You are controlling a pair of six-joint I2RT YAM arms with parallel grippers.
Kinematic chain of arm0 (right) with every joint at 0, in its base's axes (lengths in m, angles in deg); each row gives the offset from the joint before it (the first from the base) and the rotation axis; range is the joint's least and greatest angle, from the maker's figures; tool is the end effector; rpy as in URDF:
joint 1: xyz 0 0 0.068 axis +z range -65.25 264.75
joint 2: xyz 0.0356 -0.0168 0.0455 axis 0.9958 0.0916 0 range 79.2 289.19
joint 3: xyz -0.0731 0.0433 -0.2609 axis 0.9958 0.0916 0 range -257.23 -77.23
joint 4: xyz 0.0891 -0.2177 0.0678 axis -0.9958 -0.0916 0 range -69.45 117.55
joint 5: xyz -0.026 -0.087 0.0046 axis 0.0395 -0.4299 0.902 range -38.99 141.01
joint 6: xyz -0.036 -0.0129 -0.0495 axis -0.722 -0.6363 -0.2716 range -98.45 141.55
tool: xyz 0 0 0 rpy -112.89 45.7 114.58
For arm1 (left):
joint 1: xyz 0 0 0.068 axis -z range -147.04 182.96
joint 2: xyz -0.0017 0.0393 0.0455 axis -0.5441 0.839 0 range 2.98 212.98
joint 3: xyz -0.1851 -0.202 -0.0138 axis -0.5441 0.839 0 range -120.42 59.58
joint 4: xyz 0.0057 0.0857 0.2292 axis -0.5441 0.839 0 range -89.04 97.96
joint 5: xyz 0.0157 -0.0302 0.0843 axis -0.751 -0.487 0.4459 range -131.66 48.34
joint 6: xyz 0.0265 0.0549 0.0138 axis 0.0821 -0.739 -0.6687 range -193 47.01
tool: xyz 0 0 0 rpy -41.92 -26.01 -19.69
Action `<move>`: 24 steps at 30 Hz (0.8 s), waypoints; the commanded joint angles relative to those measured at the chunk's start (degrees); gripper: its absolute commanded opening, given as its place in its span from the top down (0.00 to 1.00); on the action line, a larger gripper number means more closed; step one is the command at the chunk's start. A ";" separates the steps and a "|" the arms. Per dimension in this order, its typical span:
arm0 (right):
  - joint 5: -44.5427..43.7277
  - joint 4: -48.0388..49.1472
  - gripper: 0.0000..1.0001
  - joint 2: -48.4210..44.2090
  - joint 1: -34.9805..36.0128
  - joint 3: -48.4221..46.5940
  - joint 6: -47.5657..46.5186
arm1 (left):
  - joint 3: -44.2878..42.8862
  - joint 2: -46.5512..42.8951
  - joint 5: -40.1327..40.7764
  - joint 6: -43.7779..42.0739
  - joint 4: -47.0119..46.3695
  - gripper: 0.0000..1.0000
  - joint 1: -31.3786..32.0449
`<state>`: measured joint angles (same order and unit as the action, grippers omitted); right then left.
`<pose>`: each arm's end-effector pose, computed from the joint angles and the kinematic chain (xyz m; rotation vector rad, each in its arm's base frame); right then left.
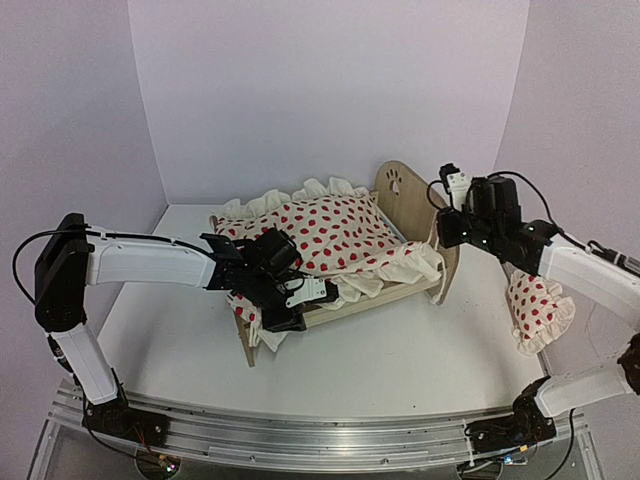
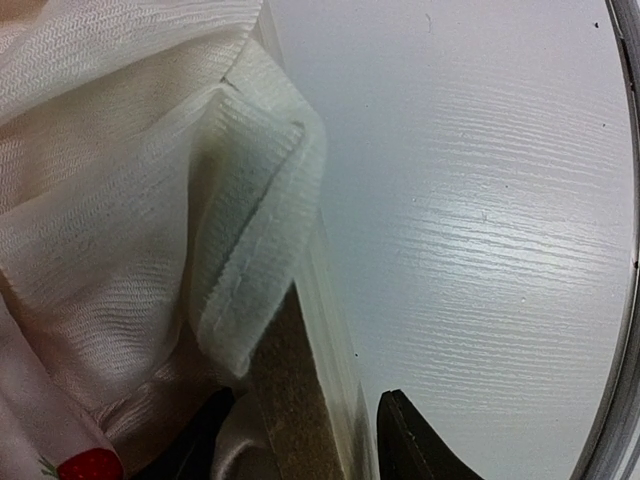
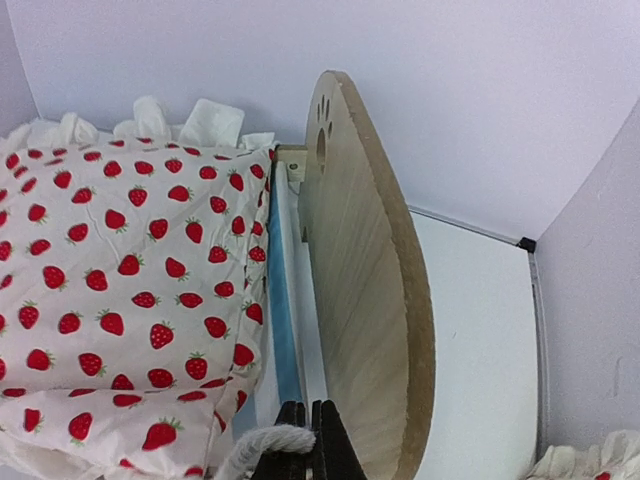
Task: Set up the pet bed
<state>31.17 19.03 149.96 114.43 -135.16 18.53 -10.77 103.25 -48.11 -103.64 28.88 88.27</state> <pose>0.2495 0.1236 0.3291 -0.3184 1.8937 -0.0242 0.1998 -0.2979 0.2108 1.8037 1.8739 -0.3033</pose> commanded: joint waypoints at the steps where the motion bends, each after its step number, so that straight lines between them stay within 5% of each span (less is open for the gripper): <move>1: -4.70 -3.04 1.00 7.78 -0.23 -5.93 -16.85 | -0.35 -1.76 0.03 -1.11 0.82 0.51 -0.83; 12: -7.95 1.08 1.00 11.51 -0.70 -6.28 -27.78 | -0.45 -2.32 0.21 -1.40 1.26 0.51 -0.82; 24: -9.19 3.57 1.00 17.50 -0.75 -2.34 -28.63 | -1.02 -1.81 -0.17 -1.73 1.44 0.51 -0.82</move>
<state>23.20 20.34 164.56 113.91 -137.43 -9.67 -10.77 103.12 -48.19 -104.63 28.92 88.27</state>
